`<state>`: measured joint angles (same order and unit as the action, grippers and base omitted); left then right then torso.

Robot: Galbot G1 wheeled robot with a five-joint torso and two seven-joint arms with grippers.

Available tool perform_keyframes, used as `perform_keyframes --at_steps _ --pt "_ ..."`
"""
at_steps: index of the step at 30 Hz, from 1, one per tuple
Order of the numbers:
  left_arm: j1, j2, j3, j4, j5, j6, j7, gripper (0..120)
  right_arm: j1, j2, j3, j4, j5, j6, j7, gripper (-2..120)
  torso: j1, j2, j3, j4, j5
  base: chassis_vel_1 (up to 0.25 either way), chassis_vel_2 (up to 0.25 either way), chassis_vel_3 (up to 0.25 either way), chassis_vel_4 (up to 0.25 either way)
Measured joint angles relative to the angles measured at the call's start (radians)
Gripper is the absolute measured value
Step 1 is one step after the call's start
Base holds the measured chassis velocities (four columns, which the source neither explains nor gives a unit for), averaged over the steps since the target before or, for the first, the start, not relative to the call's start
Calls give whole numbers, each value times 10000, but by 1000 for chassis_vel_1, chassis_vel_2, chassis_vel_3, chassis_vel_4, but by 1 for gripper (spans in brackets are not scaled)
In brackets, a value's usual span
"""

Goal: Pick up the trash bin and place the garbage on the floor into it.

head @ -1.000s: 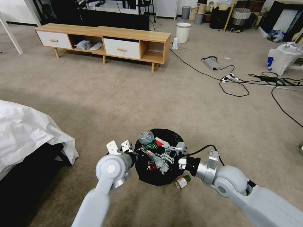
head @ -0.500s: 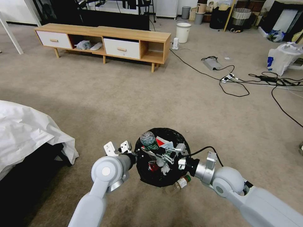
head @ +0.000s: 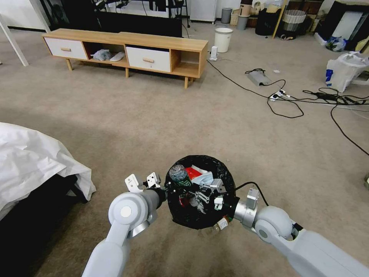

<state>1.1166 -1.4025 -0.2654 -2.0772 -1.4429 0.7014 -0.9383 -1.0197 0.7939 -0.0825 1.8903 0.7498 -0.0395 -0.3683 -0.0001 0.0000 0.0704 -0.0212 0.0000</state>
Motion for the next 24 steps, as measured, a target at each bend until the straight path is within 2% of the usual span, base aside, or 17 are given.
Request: perform_keyframes --at_steps 24 --pt "-8 -65 3 -39 -45 -25 -8 0 57 52 -52 -128 -43 12 10 13 0 0 0 0 0 0 0 0 0"
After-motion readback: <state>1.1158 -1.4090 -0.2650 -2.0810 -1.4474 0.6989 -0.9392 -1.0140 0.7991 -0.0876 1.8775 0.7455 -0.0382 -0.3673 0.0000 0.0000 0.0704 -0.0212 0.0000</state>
